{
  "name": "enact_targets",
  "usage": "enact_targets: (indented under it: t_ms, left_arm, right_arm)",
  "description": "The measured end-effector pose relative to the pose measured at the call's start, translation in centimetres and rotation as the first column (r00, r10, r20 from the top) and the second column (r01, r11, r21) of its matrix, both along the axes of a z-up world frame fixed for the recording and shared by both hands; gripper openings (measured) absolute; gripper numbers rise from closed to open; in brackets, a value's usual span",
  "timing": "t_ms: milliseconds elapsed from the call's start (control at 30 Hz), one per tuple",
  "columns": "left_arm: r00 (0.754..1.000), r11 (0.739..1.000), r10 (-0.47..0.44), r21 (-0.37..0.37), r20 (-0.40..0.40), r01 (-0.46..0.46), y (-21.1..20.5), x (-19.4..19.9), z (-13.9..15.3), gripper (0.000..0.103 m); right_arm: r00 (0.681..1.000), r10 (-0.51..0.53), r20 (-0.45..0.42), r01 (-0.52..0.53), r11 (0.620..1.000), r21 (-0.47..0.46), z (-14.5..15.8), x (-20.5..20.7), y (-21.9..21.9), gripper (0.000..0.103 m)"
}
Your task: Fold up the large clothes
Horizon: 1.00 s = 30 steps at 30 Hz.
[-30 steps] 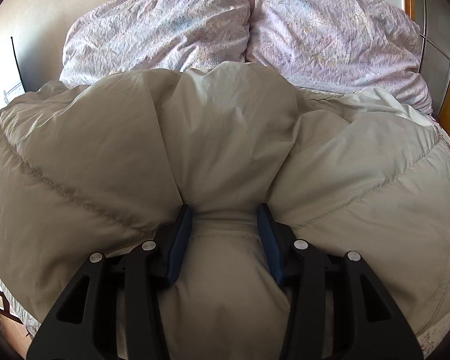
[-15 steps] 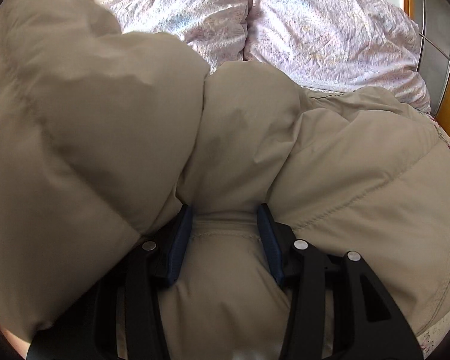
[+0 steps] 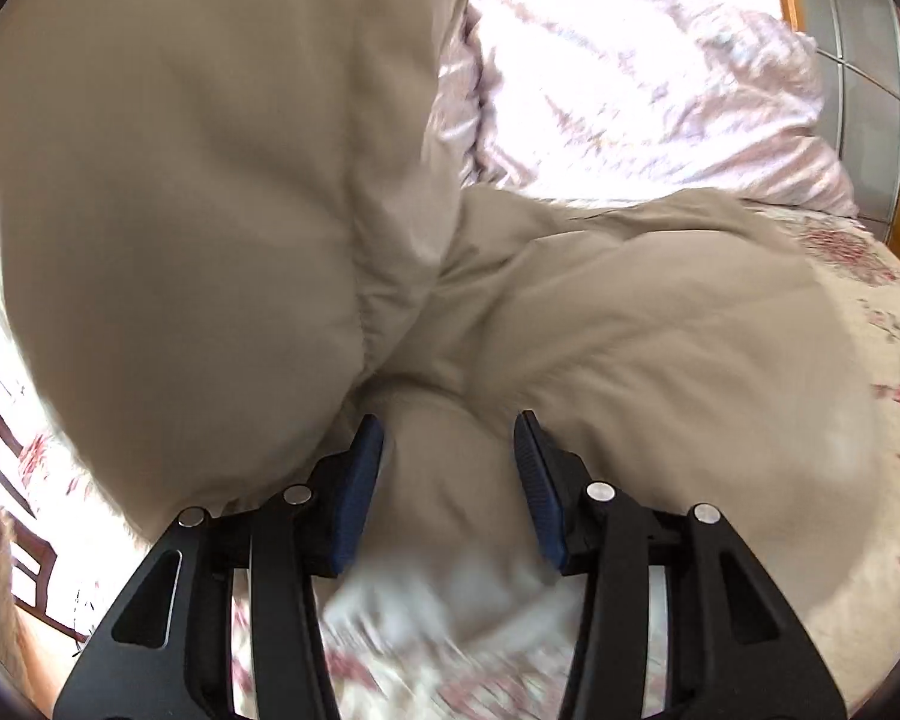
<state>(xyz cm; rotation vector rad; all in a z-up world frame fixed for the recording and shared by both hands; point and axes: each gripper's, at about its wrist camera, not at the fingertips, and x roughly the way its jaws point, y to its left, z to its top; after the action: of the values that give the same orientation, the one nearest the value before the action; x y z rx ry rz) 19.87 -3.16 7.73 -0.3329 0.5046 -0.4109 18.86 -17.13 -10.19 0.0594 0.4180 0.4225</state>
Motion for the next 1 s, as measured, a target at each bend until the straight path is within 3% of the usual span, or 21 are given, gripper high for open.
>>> enact_targets:
  t_ms: [200, 367, 600, 800, 900, 1000]
  left_arm:
    - [0.996, 0.996, -0.081, 0.038, -0.042, 0.082, -4.3, 1.3, -1.8, 0.048]
    - [0.980, 0.982, -0.169, 0.064, -0.107, 0.176, -9.0, 2.3, -4.3, 0.049]
    - [0.957, 0.954, -0.230, 0.152, -0.179, 0.258, -14.9, 4.0, -7.8, 0.051]
    - [0.940, 0.951, -0.234, 0.144, -0.250, 0.275, -16.4, 6.3, -9.4, 0.052]
    - [0.940, 0.940, -0.222, 0.198, -0.261, 0.277, -17.7, 6.7, -9.9, 0.053]
    - [0.951, 0.931, -0.223, 0.243, -0.215, 0.273, -18.4, 4.9, -9.1, 0.069]
  right_arm:
    - [0.992, -0.104, 0.069, 0.105, 0.994, -0.010, 0.0, -2.5, -4.9, 0.054]
    - [0.982, -0.181, 0.052, 0.181, 0.983, -0.005, -0.9, -2.5, -8.2, 0.054]
    - [0.982, -0.186, 0.042, 0.184, 0.982, 0.039, -2.0, -2.8, -10.4, 0.054]
    - [0.984, -0.176, 0.039, 0.172, 0.981, 0.089, -3.3, -2.8, -11.7, 0.054]
    - [0.983, -0.180, 0.033, 0.175, 0.979, 0.106, -3.7, -3.0, -11.9, 0.054]
    - [0.982, -0.185, 0.038, 0.180, 0.978, 0.107, -3.8, -3.2, -11.8, 0.054]
